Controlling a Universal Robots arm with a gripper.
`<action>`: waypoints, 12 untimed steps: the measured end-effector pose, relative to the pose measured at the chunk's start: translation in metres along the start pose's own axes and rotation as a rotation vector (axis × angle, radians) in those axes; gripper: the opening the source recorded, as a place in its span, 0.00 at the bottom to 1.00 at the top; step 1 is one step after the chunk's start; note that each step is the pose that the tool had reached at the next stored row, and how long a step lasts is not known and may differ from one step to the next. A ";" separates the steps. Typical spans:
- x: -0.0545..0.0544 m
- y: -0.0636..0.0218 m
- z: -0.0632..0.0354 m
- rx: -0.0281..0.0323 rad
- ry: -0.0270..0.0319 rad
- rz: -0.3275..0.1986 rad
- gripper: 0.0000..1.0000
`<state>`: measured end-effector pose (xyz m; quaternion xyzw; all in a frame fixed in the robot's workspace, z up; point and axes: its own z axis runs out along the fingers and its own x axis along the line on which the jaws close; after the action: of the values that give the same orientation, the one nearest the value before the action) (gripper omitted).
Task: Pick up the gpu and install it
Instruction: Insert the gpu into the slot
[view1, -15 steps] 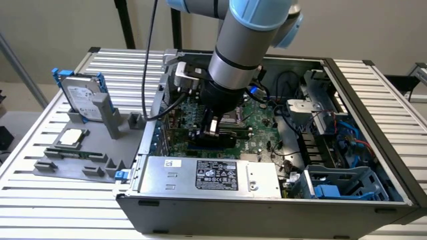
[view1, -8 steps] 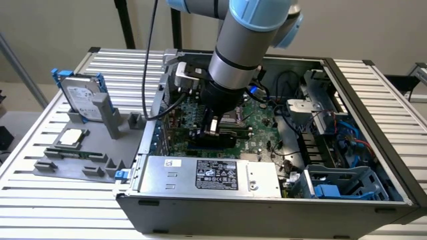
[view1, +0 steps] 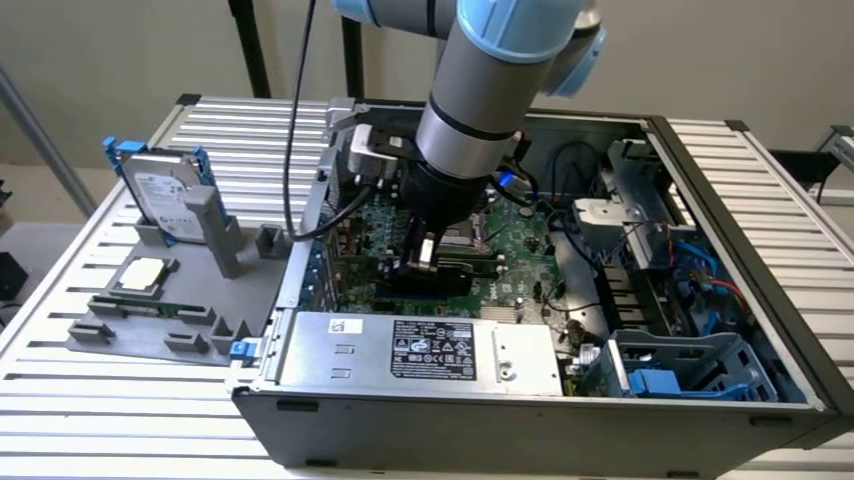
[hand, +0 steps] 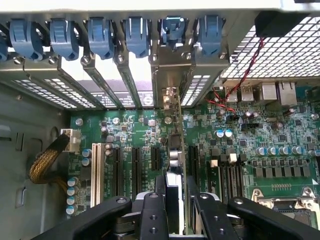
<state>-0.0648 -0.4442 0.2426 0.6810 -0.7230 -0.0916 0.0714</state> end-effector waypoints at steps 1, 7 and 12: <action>0.000 0.0001 0.0000 0.0000 0.0012 0.000 0.27; 0.000 0.0001 0.0003 0.0001 0.0051 0.001 0.27; 0.000 0.0021 -0.0083 0.0003 0.0055 0.001 0.34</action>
<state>-0.0649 -0.4443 0.2512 0.6807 -0.7233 -0.0896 0.0733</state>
